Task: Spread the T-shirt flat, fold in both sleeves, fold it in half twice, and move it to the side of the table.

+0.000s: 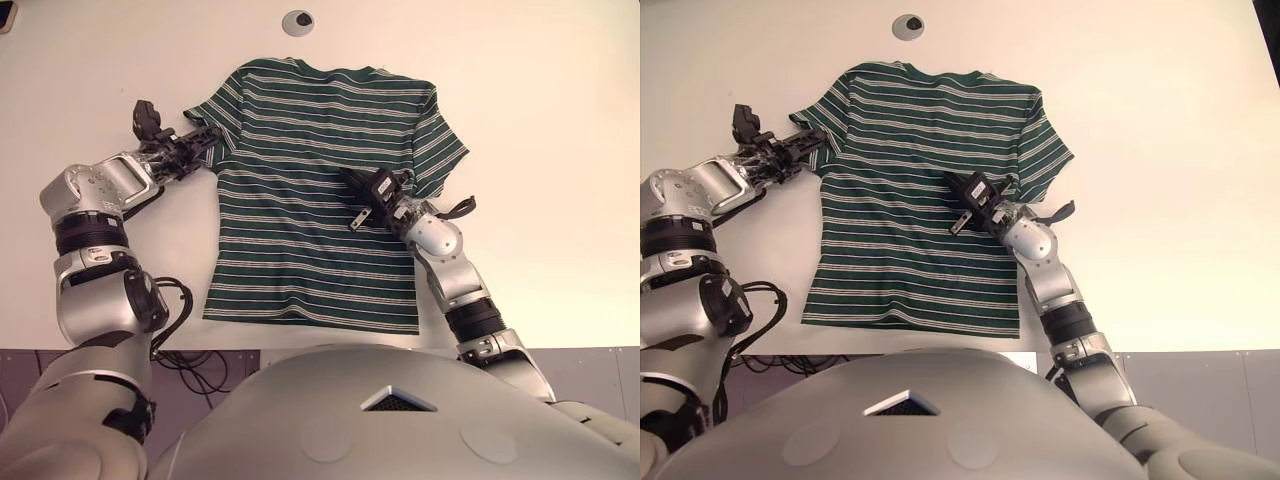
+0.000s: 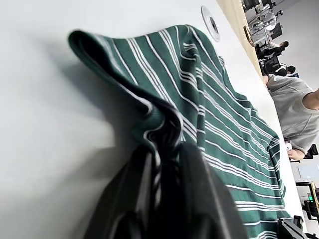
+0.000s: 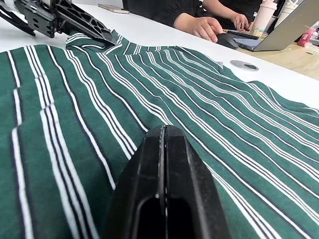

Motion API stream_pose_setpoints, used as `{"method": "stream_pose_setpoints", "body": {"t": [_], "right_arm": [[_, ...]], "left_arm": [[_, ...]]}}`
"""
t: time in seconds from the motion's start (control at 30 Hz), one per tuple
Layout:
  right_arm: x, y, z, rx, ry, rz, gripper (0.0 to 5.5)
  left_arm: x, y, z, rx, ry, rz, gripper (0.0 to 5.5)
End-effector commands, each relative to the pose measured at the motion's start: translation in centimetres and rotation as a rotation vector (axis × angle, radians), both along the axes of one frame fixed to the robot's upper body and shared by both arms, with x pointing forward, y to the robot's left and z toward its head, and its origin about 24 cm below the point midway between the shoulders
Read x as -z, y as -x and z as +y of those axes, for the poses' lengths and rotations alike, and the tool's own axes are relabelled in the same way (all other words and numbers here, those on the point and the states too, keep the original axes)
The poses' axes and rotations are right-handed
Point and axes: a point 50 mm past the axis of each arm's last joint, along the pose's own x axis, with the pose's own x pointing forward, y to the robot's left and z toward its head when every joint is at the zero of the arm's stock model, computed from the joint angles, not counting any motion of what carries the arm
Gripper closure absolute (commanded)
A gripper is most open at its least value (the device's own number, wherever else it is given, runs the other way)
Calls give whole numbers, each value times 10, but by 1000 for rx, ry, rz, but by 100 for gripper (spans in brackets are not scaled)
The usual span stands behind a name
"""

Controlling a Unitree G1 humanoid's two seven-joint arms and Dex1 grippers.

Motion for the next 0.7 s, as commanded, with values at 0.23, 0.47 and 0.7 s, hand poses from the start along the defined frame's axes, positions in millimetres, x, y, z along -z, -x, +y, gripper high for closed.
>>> {"method": "stream_pose_setpoints", "body": {"t": [0.23,0.47,0.7], "right_arm": [[13,5,-3,-13,67,44,550],[17,6,-1,-29,91,48,550],[20,8,3,-49,109,56,550]], "left_arm": [[-13,-7,2,-11,-64,-150,548],[-24,-16,-38,169,-280,-325,548],[-11,-8,-75,434,-607,-412,548]]}}
